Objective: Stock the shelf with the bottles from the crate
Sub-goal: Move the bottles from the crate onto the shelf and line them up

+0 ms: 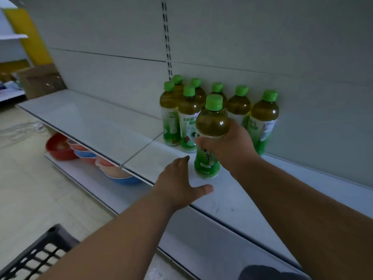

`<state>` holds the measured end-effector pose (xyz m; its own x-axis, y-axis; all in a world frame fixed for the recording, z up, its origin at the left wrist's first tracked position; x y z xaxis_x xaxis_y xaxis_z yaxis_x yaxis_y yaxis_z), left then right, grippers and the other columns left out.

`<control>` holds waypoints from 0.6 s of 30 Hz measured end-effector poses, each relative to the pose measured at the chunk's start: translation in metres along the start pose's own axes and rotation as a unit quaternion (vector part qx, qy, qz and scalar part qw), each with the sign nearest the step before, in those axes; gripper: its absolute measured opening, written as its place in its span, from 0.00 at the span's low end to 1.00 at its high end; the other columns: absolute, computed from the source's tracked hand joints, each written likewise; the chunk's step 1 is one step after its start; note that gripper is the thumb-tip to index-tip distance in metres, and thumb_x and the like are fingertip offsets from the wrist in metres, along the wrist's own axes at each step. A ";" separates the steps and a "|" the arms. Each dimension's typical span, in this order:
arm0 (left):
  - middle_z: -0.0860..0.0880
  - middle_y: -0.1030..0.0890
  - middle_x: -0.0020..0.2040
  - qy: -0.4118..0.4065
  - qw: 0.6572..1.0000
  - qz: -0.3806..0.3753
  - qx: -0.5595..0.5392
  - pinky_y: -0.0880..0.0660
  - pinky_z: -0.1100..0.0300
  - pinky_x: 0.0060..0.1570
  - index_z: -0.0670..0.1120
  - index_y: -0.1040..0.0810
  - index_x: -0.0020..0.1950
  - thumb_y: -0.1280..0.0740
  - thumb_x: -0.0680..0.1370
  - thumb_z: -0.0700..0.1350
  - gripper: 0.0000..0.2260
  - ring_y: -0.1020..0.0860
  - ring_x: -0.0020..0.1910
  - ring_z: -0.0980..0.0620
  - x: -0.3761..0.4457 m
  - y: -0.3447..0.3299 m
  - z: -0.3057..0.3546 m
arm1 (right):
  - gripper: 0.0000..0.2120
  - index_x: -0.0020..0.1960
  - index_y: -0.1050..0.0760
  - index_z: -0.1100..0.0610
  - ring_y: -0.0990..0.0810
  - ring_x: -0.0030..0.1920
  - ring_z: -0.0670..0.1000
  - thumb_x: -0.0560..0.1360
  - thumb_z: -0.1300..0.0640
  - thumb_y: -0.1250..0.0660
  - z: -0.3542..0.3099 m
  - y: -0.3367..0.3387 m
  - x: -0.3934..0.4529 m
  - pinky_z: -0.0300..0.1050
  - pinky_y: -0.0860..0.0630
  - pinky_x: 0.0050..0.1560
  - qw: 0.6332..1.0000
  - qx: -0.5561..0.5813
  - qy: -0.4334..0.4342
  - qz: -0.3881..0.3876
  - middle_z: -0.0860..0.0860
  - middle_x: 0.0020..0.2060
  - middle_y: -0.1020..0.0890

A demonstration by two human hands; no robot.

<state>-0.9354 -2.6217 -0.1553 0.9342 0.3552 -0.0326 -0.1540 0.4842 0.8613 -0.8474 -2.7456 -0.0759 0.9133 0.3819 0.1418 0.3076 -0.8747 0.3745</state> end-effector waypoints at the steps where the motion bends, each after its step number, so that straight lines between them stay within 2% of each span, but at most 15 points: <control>1: 0.47 0.33 0.76 0.001 1.000 0.006 0.031 0.34 0.53 0.69 0.47 0.40 0.78 0.31 0.67 0.73 0.49 0.33 0.72 0.46 0.008 -0.008 -0.001 | 0.20 0.50 0.24 0.44 0.18 0.46 0.43 0.64 0.50 0.18 0.008 0.000 0.006 0.48 0.20 0.52 1.000 -0.003 -0.006 0.010 0.41 0.44 0.17; 3: 0.44 0.39 0.79 0.005 0.996 0.024 0.086 0.41 0.51 0.74 0.43 0.44 0.80 0.38 0.70 0.75 0.50 0.40 0.77 0.45 0.020 -0.020 -0.001 | 0.20 0.50 0.25 0.43 0.19 0.46 0.41 0.65 0.50 0.18 0.021 -0.001 0.012 0.47 0.20 0.51 0.999 -0.015 -0.011 0.029 0.40 0.43 0.18; 5: 0.42 0.49 0.82 0.021 0.992 0.007 0.121 0.51 0.49 0.78 0.40 0.52 0.81 0.45 0.71 0.77 0.53 0.51 0.81 0.45 0.028 -0.032 -0.003 | 0.21 0.53 0.25 0.45 0.19 0.46 0.41 0.65 0.49 0.18 0.031 -0.002 0.014 0.46 0.20 0.49 0.999 -0.022 -0.016 0.047 0.41 0.45 0.17; 7: 0.42 0.56 0.82 0.025 0.987 -0.013 0.160 0.56 0.47 0.78 0.40 0.58 0.81 0.51 0.71 0.78 0.53 0.58 0.81 0.46 0.031 -0.042 -0.006 | 0.24 0.56 0.26 0.46 0.19 0.49 0.42 0.65 0.48 0.18 0.040 -0.006 0.012 0.45 0.20 0.49 0.998 -0.045 -0.014 0.050 0.42 0.49 0.18; 10: 0.42 0.60 0.82 0.016 0.980 -0.025 0.197 0.59 0.46 0.78 0.41 0.61 0.81 0.57 0.72 0.78 0.52 0.62 0.80 0.46 0.032 -0.048 -0.009 | 0.32 0.64 0.29 0.51 0.21 0.58 0.51 0.65 0.47 0.19 0.055 -0.014 0.005 0.52 0.22 0.59 0.986 -0.159 -0.018 0.043 0.48 0.57 0.21; 12: 0.42 0.61 0.82 0.015 0.977 -0.027 0.211 0.59 0.46 0.78 0.40 0.62 0.81 0.60 0.72 0.77 0.51 0.63 0.80 0.46 0.033 -0.048 -0.010 | 0.35 0.68 0.33 0.54 0.25 0.62 0.54 0.67 0.47 0.21 0.064 -0.019 0.001 0.51 0.25 0.63 0.974 -0.222 -0.035 0.031 0.51 0.61 0.25; 18: 0.42 0.62 0.81 0.018 0.976 -0.033 0.215 0.60 0.46 0.78 0.41 0.63 0.80 0.59 0.72 0.77 0.50 0.64 0.80 0.46 0.034 -0.051 -0.012 | 0.32 0.67 0.32 0.56 0.24 0.62 0.55 0.70 0.46 0.22 0.067 -0.027 0.020 0.49 0.25 0.60 0.966 -0.252 -0.033 0.041 0.52 0.62 0.24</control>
<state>-0.8996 -2.6244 -0.2062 0.9246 0.3657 -0.1063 0.0627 0.1291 0.9896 -0.8198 -2.7344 -0.1443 0.9495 0.2823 0.1372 0.0792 -0.6385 0.7655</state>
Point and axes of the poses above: each hand's wrist, its own x-axis towards the middle knuckle, its own y-axis out of the back of the hand, z = x × y, the point moved 1 cm from there along x, towards the middle knuckle
